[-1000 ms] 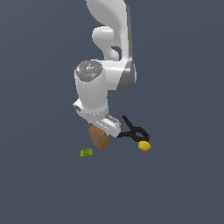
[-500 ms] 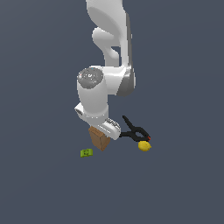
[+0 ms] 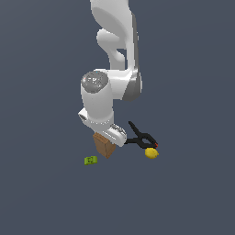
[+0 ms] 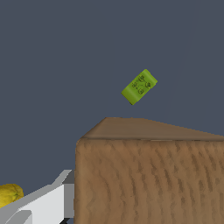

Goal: Pick up a designated object from a clutter of objects.

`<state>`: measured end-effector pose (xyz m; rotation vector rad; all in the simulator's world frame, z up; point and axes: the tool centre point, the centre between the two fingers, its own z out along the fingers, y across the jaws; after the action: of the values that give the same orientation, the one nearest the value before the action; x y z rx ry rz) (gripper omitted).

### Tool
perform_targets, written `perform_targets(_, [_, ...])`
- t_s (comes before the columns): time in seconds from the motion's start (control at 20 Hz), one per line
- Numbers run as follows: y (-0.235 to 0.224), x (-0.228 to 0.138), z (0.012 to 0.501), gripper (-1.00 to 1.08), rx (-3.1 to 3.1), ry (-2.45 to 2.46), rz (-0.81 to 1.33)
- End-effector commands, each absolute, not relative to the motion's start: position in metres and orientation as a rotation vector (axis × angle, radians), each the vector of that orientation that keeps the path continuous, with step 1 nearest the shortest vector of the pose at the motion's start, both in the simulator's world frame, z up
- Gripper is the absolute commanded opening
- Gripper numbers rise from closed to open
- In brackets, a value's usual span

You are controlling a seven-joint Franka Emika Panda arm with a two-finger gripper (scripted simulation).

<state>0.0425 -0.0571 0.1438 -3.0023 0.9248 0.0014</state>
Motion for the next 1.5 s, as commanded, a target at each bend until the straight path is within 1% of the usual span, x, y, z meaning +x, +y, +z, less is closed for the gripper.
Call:
perform_targets(0.0, [-0.056, 0.043, 0.147, -1.00, -3.002, 0.924, 0.000])
perform_targets(0.25, [-0.053, 0.042, 0.165, -1.00, -3.002, 0.924, 0.000])
perform_targets(0.55, [-0.046, 0.040, 0.206, -1.00, -3.002, 0.925, 0.000])
perform_targets(1.45, [-0.014, 0.038, 0.390, -1.00, -3.003, 0.926, -0.001])
